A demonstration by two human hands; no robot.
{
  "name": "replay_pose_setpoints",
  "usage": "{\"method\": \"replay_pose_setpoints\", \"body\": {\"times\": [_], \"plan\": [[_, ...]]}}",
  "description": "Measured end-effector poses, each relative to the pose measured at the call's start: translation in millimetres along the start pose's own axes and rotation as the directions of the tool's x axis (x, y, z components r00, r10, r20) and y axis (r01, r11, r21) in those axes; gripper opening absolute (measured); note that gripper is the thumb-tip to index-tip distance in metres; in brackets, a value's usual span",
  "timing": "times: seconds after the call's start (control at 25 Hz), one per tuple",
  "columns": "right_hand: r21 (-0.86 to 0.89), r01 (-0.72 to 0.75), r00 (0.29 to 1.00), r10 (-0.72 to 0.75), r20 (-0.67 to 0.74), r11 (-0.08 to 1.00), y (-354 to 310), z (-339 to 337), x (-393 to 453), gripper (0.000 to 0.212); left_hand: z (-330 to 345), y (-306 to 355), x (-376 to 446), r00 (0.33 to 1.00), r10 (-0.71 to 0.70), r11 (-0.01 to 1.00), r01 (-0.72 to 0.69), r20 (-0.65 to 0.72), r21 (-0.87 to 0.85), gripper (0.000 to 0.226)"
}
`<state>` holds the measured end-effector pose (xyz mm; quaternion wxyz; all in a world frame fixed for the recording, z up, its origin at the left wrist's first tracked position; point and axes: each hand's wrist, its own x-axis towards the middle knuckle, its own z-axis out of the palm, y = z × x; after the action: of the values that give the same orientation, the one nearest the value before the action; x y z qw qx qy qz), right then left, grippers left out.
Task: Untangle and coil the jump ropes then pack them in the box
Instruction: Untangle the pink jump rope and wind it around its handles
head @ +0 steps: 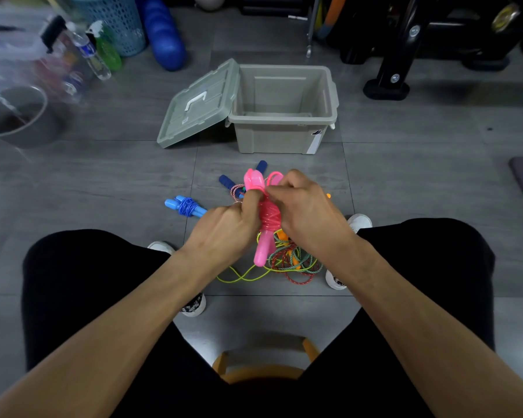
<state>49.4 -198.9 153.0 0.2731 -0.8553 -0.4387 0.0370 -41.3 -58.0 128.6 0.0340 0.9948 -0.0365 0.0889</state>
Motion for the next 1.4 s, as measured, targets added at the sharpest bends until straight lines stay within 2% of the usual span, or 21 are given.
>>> {"method": "replay_pose_setpoints", "body": {"times": [0.08,0.24,0.4,0.64,0.72,0.8,0.92,1.0,1.24,1.4], "plan": [[-0.025,0.028,1.000,-0.028,0.000,0.999,-2,1,-2,0.009,1,-1,-1,1.000,-0.013,1.000,0.013,0.004,0.012,0.016],[0.231,-0.101,0.981,0.135,-0.138,0.968,-1,-3,2,0.007,-6,-1,0,0.995,-0.034,0.998,0.029,-0.090,-0.060,0.019],[0.151,0.005,0.991,0.016,-0.134,0.988,0,-2,0,0.013,-9,-1,-1,0.979,-0.029,0.992,0.004,-0.200,-0.123,0.018],[0.194,0.064,0.997,-0.054,-0.059,0.979,2,-6,0,0.020,-9,-2,-8,0.957,-0.007,0.987,-0.039,-0.289,-0.154,0.018],[0.108,0.067,0.997,-0.062,-0.053,0.992,-3,-4,-3,0.026,-7,-2,-7,0.956,0.000,0.985,-0.051,-0.293,-0.165,0.019],[0.032,0.121,0.990,-0.118,-0.077,0.992,-3,-1,-3,0.025,-5,0,-8,0.950,-0.050,0.978,-0.017,-0.307,-0.210,0.021],[0.182,0.163,0.986,-0.155,-0.058,0.970,5,-5,-1,0.020,-6,1,-7,0.946,-0.227,0.898,0.111,-0.233,-0.425,0.030],[0.249,0.163,0.986,-0.150,-0.070,0.955,7,-6,0,0.017,-5,-2,-7,0.944,-0.256,0.868,0.130,-0.208,-0.478,0.030],[0.235,0.095,0.995,-0.097,-0.004,0.967,4,3,-5,0.016,-9,-4,-6,0.918,-0.332,0.736,0.109,-0.216,-0.668,0.021],[0.461,-0.029,1.000,0.031,0.003,0.887,-2,0,-3,0.021,-13,-11,-3,0.928,-0.224,0.821,0.016,-0.297,-0.570,0.018]]}}
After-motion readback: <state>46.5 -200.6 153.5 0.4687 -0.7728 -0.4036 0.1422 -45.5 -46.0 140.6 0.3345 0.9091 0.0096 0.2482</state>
